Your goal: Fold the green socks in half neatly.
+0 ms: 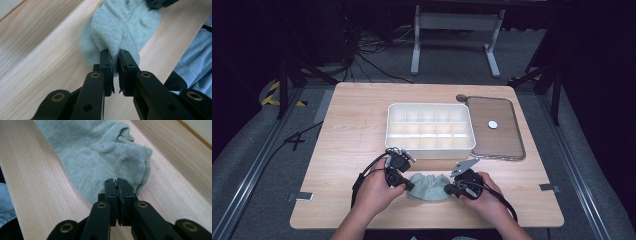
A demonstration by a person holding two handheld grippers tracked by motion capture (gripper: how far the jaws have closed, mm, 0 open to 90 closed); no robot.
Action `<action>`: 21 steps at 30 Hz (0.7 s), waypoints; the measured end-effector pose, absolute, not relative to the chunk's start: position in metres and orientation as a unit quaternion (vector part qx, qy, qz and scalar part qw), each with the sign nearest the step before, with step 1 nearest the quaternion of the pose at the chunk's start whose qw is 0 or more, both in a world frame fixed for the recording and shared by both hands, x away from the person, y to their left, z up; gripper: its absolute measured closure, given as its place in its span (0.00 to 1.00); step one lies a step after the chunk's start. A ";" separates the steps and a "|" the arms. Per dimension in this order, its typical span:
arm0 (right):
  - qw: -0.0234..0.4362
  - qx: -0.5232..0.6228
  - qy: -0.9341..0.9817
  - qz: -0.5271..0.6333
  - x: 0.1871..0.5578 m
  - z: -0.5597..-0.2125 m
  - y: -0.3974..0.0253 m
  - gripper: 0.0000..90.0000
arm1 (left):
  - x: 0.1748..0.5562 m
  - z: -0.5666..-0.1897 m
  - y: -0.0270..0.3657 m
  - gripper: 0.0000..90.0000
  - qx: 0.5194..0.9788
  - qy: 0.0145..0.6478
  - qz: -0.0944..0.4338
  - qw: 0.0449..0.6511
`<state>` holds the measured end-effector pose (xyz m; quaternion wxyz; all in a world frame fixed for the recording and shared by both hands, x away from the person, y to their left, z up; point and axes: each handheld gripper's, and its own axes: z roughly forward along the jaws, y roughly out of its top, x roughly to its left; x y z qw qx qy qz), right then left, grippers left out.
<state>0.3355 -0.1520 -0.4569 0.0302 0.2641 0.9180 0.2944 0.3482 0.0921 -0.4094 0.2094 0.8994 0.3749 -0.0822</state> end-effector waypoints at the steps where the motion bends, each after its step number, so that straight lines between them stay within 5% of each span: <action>1: 0.029 0.264 0.918 0.295 0.335 -0.457 -0.151 0.98 | 0.347 -0.408 0.089 0.92 0.901 0.370 -0.081 0.212; 13: 0.016 0.256 0.915 0.313 0.331 -0.460 -0.149 0.98 | 0.351 -0.409 0.082 0.91 0.906 0.366 -0.080 0.198; 21: 0.017 0.254 0.915 0.312 0.331 -0.460 -0.149 0.98 | 0.358 -0.429 0.089 0.76 0.899 0.412 -0.053 0.135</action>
